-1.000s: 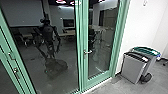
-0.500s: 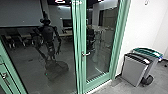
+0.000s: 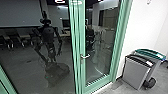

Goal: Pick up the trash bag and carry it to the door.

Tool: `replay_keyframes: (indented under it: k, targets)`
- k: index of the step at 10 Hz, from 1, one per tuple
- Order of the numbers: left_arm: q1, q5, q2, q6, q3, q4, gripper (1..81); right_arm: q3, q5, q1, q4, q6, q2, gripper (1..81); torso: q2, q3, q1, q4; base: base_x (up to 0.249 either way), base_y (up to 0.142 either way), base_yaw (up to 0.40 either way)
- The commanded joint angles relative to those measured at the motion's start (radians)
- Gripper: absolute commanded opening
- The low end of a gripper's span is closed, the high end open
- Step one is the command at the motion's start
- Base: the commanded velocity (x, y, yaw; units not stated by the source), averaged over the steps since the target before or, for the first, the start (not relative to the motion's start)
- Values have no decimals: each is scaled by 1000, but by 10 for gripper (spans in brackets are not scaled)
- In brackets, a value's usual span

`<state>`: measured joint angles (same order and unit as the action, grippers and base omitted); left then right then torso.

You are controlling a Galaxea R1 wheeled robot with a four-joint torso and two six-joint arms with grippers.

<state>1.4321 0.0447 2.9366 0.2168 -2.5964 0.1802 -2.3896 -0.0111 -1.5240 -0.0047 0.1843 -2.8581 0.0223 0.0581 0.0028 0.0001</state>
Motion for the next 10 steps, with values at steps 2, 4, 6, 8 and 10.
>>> replay_keyframes:
  k: [2, 4, 6, 8, 10]
  targets:
    - [-57, 57, -5, 12, 2, -8, 10, 11, -56, 46, -8, -2, 6, 811, 0, 0, 0, 0, 167, 0, 0]
    - [-57, 58, -5, 12, 2, -8, 10, 11, -56, 44, -8, -2, 7, 811, 0, 0, 0, 0, 167, 0, 0]
    - [-57, 58, -5, 12, 2, -8, 10, 11, -55, 44, -8, -2, 7, 811, 0, 0, 0, 0, 167, 0, 0]
    - [-55, 58, -5, 12, 2, -8, 10, 11, -55, 44, -8, -2, 7, 811, 0, 0, 0, 0, 167, -68, 0]
    - [-57, 57, -6, 12, 2, -8, 10, 11, -55, 44, -8, -2, 7, 811, 0, 0, 0, 0, 167, -68, 0]
